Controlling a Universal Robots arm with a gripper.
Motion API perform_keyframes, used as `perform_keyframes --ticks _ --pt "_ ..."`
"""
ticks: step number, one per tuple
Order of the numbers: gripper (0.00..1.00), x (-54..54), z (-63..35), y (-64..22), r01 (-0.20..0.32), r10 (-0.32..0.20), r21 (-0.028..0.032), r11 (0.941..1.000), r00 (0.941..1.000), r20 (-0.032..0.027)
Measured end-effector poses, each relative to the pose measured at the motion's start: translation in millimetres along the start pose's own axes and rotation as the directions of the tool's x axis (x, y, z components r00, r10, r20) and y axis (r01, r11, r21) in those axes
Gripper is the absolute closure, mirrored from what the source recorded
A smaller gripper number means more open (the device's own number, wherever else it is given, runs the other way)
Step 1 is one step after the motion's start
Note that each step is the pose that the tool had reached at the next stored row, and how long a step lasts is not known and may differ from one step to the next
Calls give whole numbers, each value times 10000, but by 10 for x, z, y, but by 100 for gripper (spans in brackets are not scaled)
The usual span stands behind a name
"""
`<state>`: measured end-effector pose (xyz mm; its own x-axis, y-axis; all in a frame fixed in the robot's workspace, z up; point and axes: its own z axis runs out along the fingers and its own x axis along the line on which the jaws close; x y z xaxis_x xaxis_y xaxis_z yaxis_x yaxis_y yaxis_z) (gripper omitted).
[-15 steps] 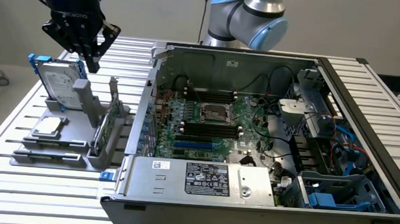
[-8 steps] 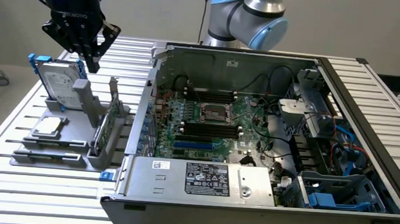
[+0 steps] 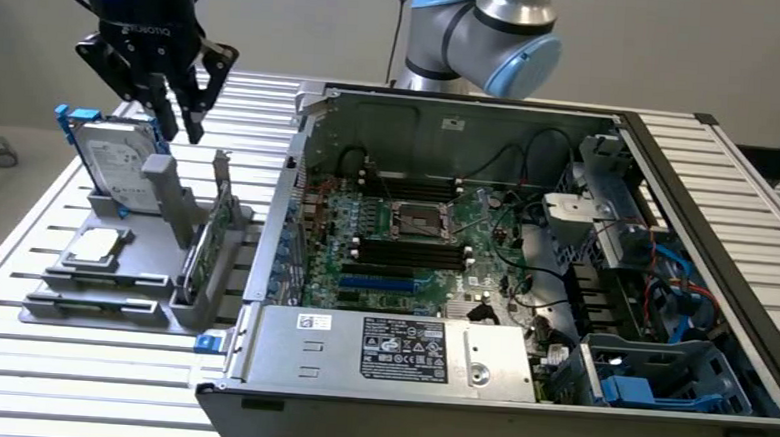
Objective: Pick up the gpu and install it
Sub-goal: 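Pick up the gpu and move the gpu toward the slot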
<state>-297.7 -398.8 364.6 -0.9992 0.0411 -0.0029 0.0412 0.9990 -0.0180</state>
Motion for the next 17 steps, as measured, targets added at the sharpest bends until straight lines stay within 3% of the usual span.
perform_keyframes --ticks 3,17 --pt "58 0 30 -4 0 0 3 10000 10000 -42" --pt "58 -2 287 -72 14 -14 3 10000 10000 -43"
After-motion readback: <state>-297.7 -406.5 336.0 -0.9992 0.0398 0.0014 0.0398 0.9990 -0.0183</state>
